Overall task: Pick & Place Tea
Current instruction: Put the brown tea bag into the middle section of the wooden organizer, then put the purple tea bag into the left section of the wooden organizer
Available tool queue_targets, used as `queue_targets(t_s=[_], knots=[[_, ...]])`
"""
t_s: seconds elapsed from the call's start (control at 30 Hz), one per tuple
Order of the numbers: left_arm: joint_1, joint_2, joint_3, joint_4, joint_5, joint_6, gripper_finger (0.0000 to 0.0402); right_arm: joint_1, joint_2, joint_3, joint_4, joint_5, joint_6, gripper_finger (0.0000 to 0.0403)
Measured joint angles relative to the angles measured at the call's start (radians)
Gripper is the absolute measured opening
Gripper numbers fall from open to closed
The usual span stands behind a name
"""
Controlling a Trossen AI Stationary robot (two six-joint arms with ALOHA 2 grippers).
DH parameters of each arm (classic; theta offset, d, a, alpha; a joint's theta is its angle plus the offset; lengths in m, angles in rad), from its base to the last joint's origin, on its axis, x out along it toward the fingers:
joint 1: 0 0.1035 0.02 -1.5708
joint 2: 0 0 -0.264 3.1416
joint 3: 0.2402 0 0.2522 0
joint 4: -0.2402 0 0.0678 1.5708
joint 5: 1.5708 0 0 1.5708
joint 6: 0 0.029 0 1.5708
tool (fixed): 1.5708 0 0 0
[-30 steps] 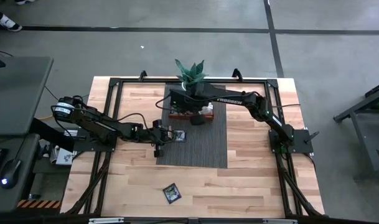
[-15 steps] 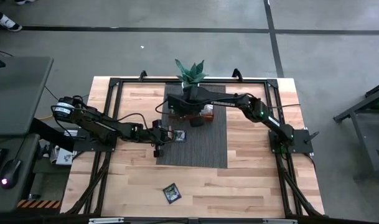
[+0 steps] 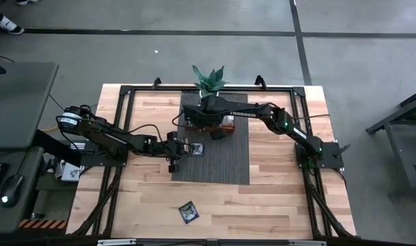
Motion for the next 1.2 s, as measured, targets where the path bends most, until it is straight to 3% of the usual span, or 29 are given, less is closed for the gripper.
queue_targets(t_s=[0.27,0.67,0.9,1.2], knots=[[0.000,0.000,0.000,-0.007,-0.001,0.000,0.0001,0.000,0.000,0.000,0.008,0.009,-0.001,0.0016],[0.000,0.000,0.000,-0.008,0.000,0.000,0.0001,0.000,0.000,0.000,0.050,0.008,0.036,0.0103],[0.000,0.000,0.000,-0.008,0.000,0.000,0.0001,0.000,-0.004,0.000,0.045,0.012,0.133,0.0130],[0.000,0.000,0.000,-0.016,0.000,0.000,0.0001,0.031,-0.084,0.007,0.017,-0.120,0.307,0.0130]])
